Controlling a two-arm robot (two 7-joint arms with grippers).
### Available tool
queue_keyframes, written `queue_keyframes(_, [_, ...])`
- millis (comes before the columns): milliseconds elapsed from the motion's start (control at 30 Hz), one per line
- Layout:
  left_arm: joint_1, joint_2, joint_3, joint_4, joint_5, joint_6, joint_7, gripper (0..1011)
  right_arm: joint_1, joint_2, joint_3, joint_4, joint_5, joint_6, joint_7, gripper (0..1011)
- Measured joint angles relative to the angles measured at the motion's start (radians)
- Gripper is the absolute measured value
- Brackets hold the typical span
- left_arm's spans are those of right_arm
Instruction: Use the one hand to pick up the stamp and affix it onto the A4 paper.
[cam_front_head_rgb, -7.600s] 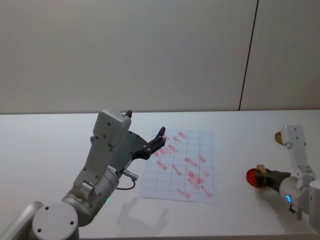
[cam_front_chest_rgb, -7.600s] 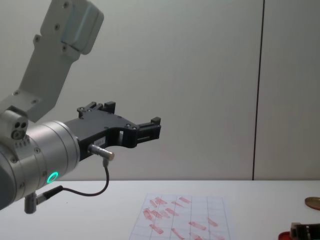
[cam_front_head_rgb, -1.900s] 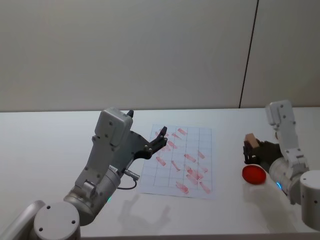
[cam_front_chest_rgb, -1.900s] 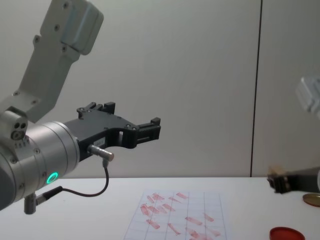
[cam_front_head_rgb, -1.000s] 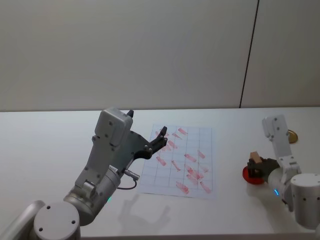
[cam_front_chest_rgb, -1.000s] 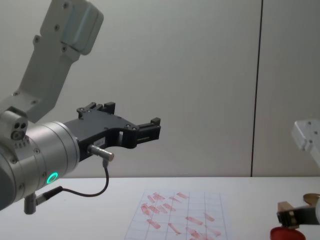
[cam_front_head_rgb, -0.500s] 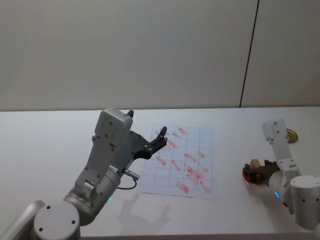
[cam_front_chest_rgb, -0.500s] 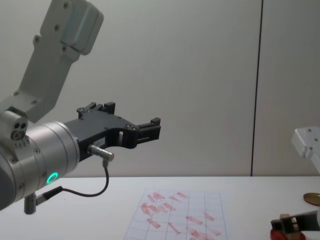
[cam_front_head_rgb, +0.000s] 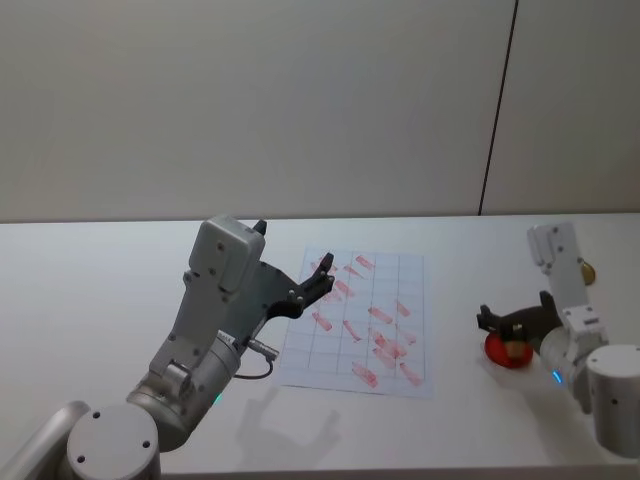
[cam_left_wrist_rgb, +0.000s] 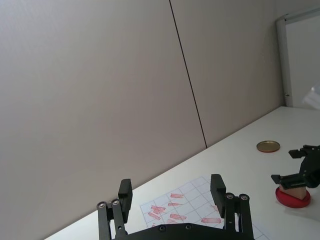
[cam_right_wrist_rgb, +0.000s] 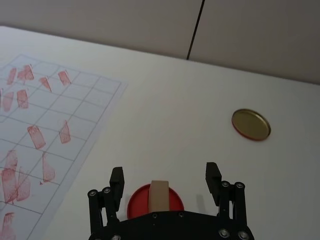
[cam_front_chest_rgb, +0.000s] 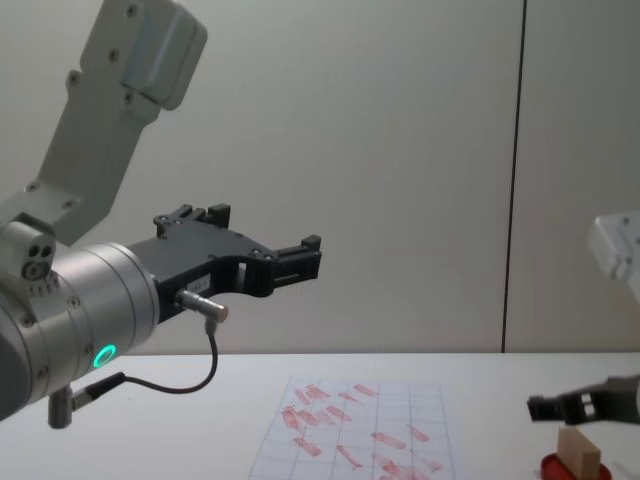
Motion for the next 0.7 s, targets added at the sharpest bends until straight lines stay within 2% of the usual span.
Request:
queue_keyframes(367, [0.000,0.000,0.000,0.000,0.000,0.000,0.000,993,-0.072,0.043,0.018,-0.163,-0.018,-0.067,0.022,1001])
queue_keyframes(700, [0.000,0.000,0.000,0.000,0.000,0.000,0.000,993,-0.112,0.069,0.031,-0.247,-0.020,-0.100,0.044,1001])
